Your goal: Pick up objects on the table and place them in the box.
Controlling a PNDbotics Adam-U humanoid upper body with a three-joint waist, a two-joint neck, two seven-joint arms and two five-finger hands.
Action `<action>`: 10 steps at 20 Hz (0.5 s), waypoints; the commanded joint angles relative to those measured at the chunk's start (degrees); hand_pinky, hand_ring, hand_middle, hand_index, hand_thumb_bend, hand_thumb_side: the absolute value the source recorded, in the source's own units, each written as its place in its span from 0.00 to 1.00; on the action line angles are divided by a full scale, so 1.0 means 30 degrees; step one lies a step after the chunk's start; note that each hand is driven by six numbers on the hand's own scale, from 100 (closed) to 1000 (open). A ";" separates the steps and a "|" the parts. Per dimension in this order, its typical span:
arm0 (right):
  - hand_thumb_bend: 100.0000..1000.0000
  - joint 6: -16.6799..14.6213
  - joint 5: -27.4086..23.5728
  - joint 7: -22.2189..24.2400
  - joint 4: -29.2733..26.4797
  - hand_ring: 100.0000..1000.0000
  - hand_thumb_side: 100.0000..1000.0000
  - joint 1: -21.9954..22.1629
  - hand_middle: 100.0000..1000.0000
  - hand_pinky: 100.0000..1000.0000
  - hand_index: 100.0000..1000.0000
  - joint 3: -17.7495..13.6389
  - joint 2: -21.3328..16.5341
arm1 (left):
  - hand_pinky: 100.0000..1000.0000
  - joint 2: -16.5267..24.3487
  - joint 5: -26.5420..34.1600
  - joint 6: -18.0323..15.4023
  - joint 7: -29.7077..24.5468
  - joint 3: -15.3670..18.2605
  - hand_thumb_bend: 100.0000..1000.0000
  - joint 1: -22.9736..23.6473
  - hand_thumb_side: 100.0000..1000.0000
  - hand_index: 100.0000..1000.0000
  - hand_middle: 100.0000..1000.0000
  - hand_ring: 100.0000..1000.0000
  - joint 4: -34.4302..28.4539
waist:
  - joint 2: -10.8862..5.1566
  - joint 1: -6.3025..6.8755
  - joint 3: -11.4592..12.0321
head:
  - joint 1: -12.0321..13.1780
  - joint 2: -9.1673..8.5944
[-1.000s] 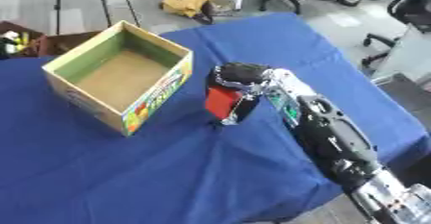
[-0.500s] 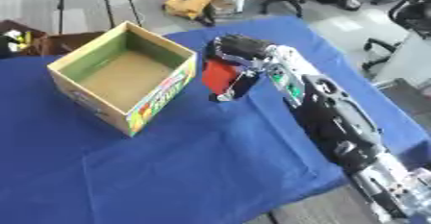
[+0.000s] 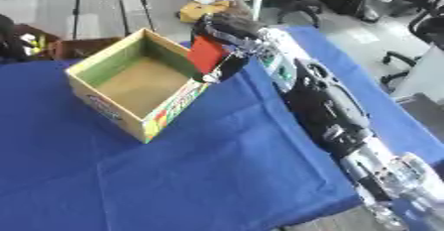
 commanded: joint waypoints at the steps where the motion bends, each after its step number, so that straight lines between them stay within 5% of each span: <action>1: 0.24 0.0244 -0.0218 0.0130 0.0226 0.31 0.14 -0.0604 0.37 0.40 0.27 -0.0272 -0.0377 | 0.50 0.0413 0.0102 -0.0006 -0.0181 -0.0298 0.27 -0.0425 0.81 0.57 0.42 0.76 -0.0219 | -0.0483 -0.0025 0.0378 | -0.0217 -0.0329; 5: 0.25 0.0594 0.0189 0.0125 0.1726 0.31 0.15 -0.0698 0.37 0.41 0.28 -0.0636 -0.0128 | 0.50 0.0348 0.0256 0.0092 -0.0692 -0.0839 0.27 -0.0753 0.81 0.57 0.42 0.76 -0.0209 | -0.0674 -0.0130 0.2109 | -0.1194 -0.0555; 10: 0.25 0.0644 0.0876 -0.0425 0.2734 0.32 0.15 -0.0669 0.38 0.42 0.29 -0.0769 0.0070 | 0.50 0.0310 0.0398 0.0144 -0.0975 -0.1042 0.27 -0.0839 0.81 0.57 0.42 0.76 -0.0190 | -0.0708 -0.0107 0.2939 | -0.1700 -0.0638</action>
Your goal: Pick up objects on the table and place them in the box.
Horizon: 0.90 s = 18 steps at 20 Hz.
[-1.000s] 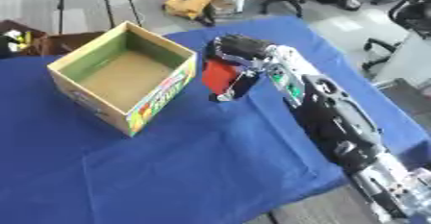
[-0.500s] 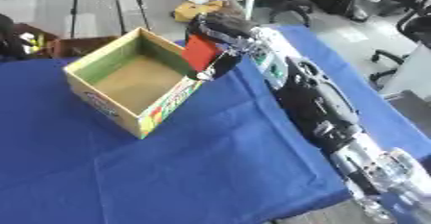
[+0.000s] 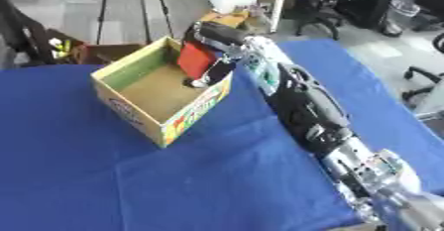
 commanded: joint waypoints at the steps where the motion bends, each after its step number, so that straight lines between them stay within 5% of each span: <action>1: 0.26 0.0001 0.0525 -0.0354 0.0338 0.32 0.15 -0.0359 0.38 0.42 0.29 -0.0243 -0.0297 | 0.50 0.0298 0.0164 -0.0002 -0.0169 -0.0152 0.27 -0.0302 0.81 0.57 0.42 0.76 -0.0216 | -0.0356 0.0032 0.0086 | -0.0267 -0.0274; 3: 0.35 -0.0006 0.0848 -0.0517 0.0560 0.33 0.13 -0.0393 0.39 0.43 0.30 -0.0212 -0.0135 | 0.50 0.0288 0.0188 0.0006 -0.0224 -0.0197 0.27 -0.0333 0.81 0.57 0.42 0.76 -0.0218 | -0.0339 0.0058 0.0197 | -0.0332 -0.0277; 4: 0.27 -0.0018 0.1007 -0.0578 0.0678 0.33 0.16 -0.0407 0.40 0.43 0.30 -0.0190 -0.0057 | 0.50 0.0280 0.0194 0.0009 -0.0245 -0.0212 0.27 -0.0351 0.81 0.57 0.42 0.76 -0.0221 | -0.0332 0.0067 0.0233 | -0.0364 -0.0270; 6: 0.34 -0.0118 0.1393 -0.0599 0.0885 0.36 0.21 -0.0420 0.43 0.47 0.35 -0.0092 0.0092 | 0.50 0.0267 0.0207 0.0010 -0.0269 -0.0225 0.27 -0.0365 0.81 0.57 0.42 0.77 -0.0226 | -0.0317 0.0080 0.0291 | -0.0414 -0.0272; 8: 0.44 -0.0265 0.1775 -0.0525 0.1067 0.44 0.28 -0.0425 0.53 0.55 0.46 -0.0013 0.0229 | 0.50 0.0255 0.0218 0.0013 -0.0276 -0.0228 0.27 -0.0366 0.81 0.57 0.42 0.77 -0.0225 | -0.0287 0.0092 0.0331 | -0.0438 -0.0291; 10: 0.57 -0.0426 0.2102 -0.0443 0.1189 0.65 0.36 -0.0427 0.69 0.66 0.65 0.0023 0.0334 | 0.50 0.0237 0.0230 0.0013 -0.0277 -0.0228 0.27 -0.0366 0.81 0.57 0.42 0.77 -0.0229 | -0.0257 0.0096 0.0347 | -0.0465 -0.0277; 14: 0.64 -0.0799 0.2532 -0.0355 0.1275 0.93 0.46 -0.0432 0.92 0.89 0.84 0.0077 0.0465 | 0.50 0.0229 0.0243 0.0011 -0.0283 -0.0229 0.27 -0.0384 0.81 0.57 0.42 0.77 -0.0238 | -0.0208 0.0105 0.0298 | -0.0483 -0.0328; 18: 0.66 -0.1030 0.2576 -0.0372 0.1205 0.98 0.47 -0.0434 0.97 0.95 0.87 0.0059 0.0458 | 0.50 0.0226 0.0247 0.0007 -0.0285 -0.0227 0.27 -0.0403 0.81 0.57 0.42 0.77 -0.0245 | -0.0184 0.0098 0.0201 | -0.0479 -0.0371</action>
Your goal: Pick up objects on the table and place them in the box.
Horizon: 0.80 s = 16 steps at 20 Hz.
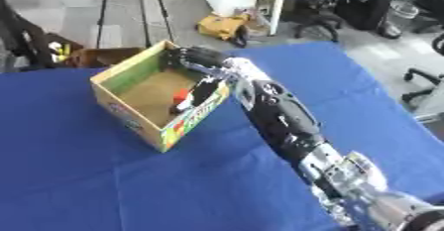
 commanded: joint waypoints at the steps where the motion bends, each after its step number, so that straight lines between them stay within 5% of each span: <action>1: 0.66 -0.0203 0.0105 -0.0050 -0.0205 0.98 0.47 -0.0421 0.96 0.95 0.87 -0.0072 -0.0406 | 0.50 0.0237 0.0071 -0.0041 -0.0075 -0.0102 0.27 -0.0278 0.81 0.57 0.42 0.77 -0.0316 | -0.0233 0.0056 -0.0072 | -0.0065 -0.0244; 7: 0.65 -0.0145 -0.0915 -0.0834 -0.1054 0.96 0.44 -0.0449 0.96 0.95 0.86 -0.0207 -0.0453 | 0.50 0.0249 0.0046 -0.0061 -0.0032 -0.0042 0.27 -0.0312 0.81 0.57 0.42 0.77 -0.0324 | -0.0170 0.0062 -0.0528 | 0.0070 -0.0381; 16: 0.62 -0.0726 -0.3705 -0.3430 -0.5382 0.89 0.38 0.0650 0.89 0.91 0.83 0.0273 -0.0799 | 0.50 0.0195 -0.0035 -0.0133 0.0321 0.0336 0.27 0.0028 0.81 0.57 0.42 0.77 -0.0291 | -0.0014 0.0288 -0.2302 | 0.0870 -0.0362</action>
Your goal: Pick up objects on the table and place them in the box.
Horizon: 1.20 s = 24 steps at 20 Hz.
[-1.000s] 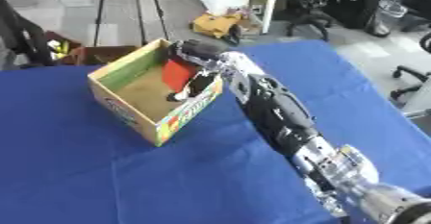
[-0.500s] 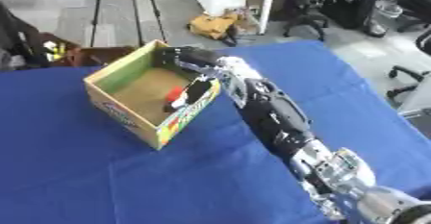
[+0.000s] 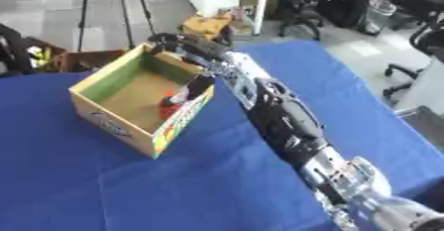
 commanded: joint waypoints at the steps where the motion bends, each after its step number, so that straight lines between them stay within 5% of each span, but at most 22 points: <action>1: 0.62 0.0089 -0.1119 -0.0720 -0.1923 0.89 0.38 0.0184 0.89 0.91 0.83 0.0182 -0.0810 | 0.50 0.0200 -0.0045 -0.0058 0.0184 0.0305 0.27 -0.0016 0.81 0.57 0.42 0.77 -0.0293 | -0.0226 0.0037 -0.0093 | 0.0270 -0.0178; 3: 0.62 0.0592 -0.1723 -0.0474 -0.2865 0.89 0.38 0.0462 0.89 0.91 0.83 0.0263 -0.0918 | 0.50 0.0200 -0.0056 -0.0063 0.0209 0.0315 0.27 -0.0007 0.81 0.57 0.42 0.77 -0.0294 | -0.0220 0.0040 -0.0139 | 0.0296 -0.0177; 4: 0.61 0.0825 -0.2032 -0.0300 -0.3270 0.69 0.34 0.0586 0.67 0.83 0.62 0.0234 -0.0932 | 0.50 0.0181 -0.0055 -0.0062 0.0220 0.0321 0.27 0.0016 0.81 0.57 0.42 0.77 -0.0288 | -0.0196 0.0048 -0.0193 | 0.0357 -0.0183; 5: 0.60 0.0830 -0.2334 -0.0343 -0.3704 0.62 0.33 0.0874 0.59 0.79 0.54 0.0089 -0.0889 | 0.50 0.0148 -0.0052 -0.0068 0.0249 0.0358 0.27 0.0069 0.81 0.57 0.42 0.77 -0.0286 | -0.0152 0.0064 -0.0445 | 0.0518 -0.0179; 8: 0.59 0.0654 -0.3300 -0.1090 -0.5227 0.54 0.29 0.2273 0.50 0.75 0.44 0.0103 -0.0698 | 0.50 0.0146 -0.0079 -0.0134 0.0477 0.0619 0.27 0.0218 0.81 0.57 0.42 0.77 -0.0300 | -0.0105 0.0129 -0.1659 | 0.1307 -0.0143; 17: 0.58 0.2148 -0.6159 -0.0421 -0.9867 0.54 0.28 0.6364 0.50 0.76 0.42 -0.0564 -0.0312 | 0.50 0.0176 -0.0196 -0.0151 0.0687 0.0800 0.27 0.0403 0.81 0.57 0.42 0.77 -0.0265 | -0.0002 0.0172 -0.3105 | 0.1864 0.0067; 24: 0.58 0.4193 -0.8220 0.1408 -1.2220 0.55 0.29 0.7714 0.51 0.78 0.43 -0.1360 0.0271 | 0.50 0.0161 -0.0209 -0.0168 0.0766 0.0874 0.27 0.0438 0.81 0.57 0.42 0.77 -0.0275 | 0.0091 0.0235 -0.3624 | 0.2004 0.0082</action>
